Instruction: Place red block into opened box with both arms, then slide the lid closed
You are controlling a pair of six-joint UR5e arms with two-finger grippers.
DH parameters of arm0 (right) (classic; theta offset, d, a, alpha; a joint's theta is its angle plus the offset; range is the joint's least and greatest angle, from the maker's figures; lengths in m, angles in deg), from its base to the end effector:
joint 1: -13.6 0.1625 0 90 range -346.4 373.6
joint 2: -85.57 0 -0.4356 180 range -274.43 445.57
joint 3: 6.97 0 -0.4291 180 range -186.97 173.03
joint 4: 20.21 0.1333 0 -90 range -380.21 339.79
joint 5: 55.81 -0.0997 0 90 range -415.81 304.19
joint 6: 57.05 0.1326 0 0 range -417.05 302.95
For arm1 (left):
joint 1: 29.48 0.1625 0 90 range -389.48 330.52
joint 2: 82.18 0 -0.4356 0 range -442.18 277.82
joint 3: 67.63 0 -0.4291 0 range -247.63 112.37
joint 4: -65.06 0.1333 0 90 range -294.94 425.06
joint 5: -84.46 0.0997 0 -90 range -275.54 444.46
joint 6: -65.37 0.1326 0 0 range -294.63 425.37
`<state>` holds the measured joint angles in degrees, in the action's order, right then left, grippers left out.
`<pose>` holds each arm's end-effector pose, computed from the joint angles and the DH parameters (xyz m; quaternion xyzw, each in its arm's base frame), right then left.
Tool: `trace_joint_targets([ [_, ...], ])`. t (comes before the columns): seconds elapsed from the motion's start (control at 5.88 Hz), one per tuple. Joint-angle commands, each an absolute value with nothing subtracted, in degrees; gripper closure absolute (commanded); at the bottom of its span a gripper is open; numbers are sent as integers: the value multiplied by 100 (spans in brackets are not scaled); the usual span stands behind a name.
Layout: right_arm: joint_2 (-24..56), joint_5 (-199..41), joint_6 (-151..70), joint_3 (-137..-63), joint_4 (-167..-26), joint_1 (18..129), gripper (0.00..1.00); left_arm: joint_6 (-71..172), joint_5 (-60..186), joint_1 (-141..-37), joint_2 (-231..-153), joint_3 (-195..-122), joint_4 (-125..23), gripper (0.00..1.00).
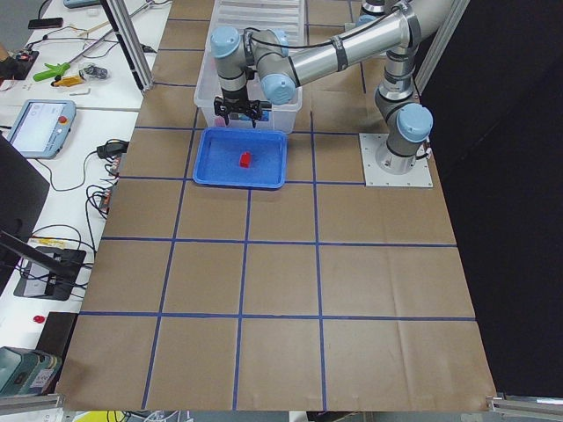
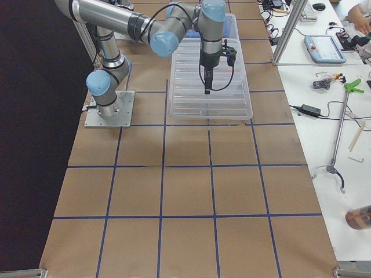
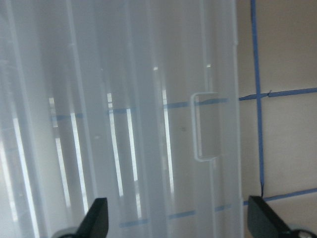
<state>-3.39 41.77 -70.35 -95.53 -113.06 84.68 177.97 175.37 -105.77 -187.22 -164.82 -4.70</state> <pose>-0.0668 -0.5521 0.4754 -0.0508 -0.9961 0.0089 0.0713 0.0160 -0.6191 0.2849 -0.7597 -0.6500 -0.0149 0.0119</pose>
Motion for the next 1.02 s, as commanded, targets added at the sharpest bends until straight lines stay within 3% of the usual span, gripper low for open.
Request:
trace_joint_targets([
  [0.0,-338,3975,-5554,-8891,-10435,9712,0,17866,17551,-10577,-19028,-17044,464,3],
  [0.34,-329,3694,-4960,-8870,-10388,10550,0,17866,17569,-10568,-19379,-17134,775,3],
  [0.85,-373,3455,-4887,-8888,-10265,10633,0,17875,17587,-10348,-19827,-17073,943,3],
])
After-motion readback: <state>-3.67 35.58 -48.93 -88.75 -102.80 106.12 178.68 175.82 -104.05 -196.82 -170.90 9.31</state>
